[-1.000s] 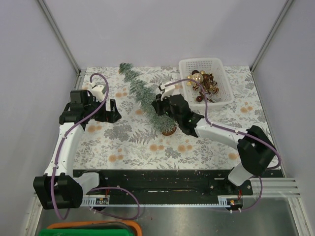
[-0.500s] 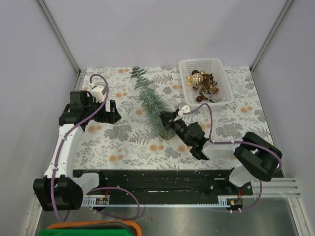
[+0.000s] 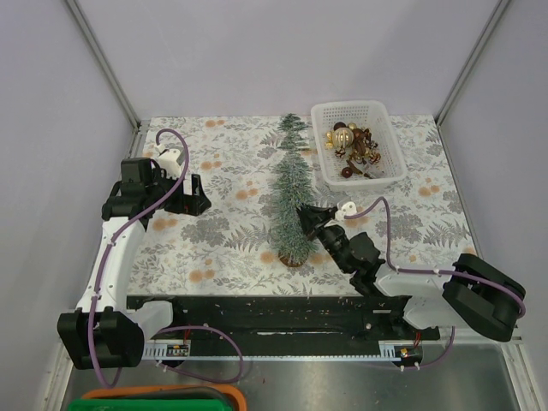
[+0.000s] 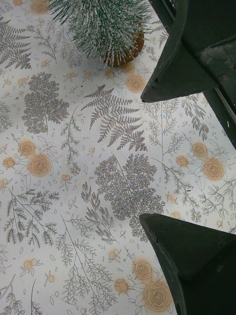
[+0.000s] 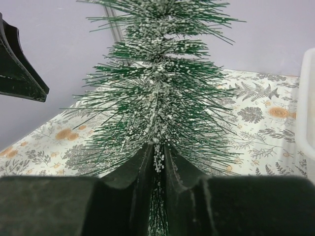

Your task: Decorate the small christmas tree

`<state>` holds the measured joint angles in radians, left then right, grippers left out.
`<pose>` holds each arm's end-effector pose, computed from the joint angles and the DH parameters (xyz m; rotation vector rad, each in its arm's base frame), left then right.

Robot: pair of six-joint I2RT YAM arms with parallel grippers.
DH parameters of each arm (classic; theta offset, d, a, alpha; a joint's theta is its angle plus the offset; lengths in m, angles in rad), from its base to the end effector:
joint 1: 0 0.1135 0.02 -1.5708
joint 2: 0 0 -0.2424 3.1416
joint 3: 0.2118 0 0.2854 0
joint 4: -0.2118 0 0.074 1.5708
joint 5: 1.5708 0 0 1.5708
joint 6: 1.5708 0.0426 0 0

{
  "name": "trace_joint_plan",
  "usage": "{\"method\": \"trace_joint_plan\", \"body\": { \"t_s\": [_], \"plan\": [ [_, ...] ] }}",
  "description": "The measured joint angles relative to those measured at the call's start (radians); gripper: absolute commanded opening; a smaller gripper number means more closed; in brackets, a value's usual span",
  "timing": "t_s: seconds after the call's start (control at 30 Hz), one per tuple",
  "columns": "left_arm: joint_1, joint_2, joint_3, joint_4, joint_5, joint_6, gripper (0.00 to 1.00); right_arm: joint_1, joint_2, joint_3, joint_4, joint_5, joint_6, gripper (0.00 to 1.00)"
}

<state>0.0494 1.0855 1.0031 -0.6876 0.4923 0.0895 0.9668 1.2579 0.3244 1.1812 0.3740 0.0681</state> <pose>0.2707 -0.0068 0.2871 0.2865 2.2619 -0.5017 0.1661 0.2132 0.1834 -0.2864 1.3374 0.6258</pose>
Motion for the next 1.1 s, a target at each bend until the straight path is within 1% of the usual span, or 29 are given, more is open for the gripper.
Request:
{"method": "trace_joint_plan", "body": {
  "t_s": [0.3, 0.4, 0.57, 0.87, 1.1],
  "plan": [
    [0.0, -0.008, 0.0, 0.0, 0.001, 0.0, 0.99, 0.025, -0.059, -0.058, 0.004, 0.002, -0.002, 0.25],
    [0.0, -0.012, 0.0, 0.0, 0.001, 0.0, 0.99, 0.061, -0.077, -0.074, 0.003, 0.003, -0.014, 0.25],
    [0.0, -0.012, 0.0, 0.0, 0.001, 0.0, 0.99, 0.171, -0.085, -0.09, 0.0, 0.041, -0.084, 0.29],
    [0.0, -0.013, 0.0, 0.0, 0.001, 0.0, 0.99, 0.246, -0.098, -0.106, -0.01, 0.131, -0.151, 0.49],
    [0.0, -0.018, 0.0, 0.0, 0.001, 0.003, 0.99, 0.287, -0.12, -0.111, -0.034, 0.185, -0.191, 0.68]
  ]
}}
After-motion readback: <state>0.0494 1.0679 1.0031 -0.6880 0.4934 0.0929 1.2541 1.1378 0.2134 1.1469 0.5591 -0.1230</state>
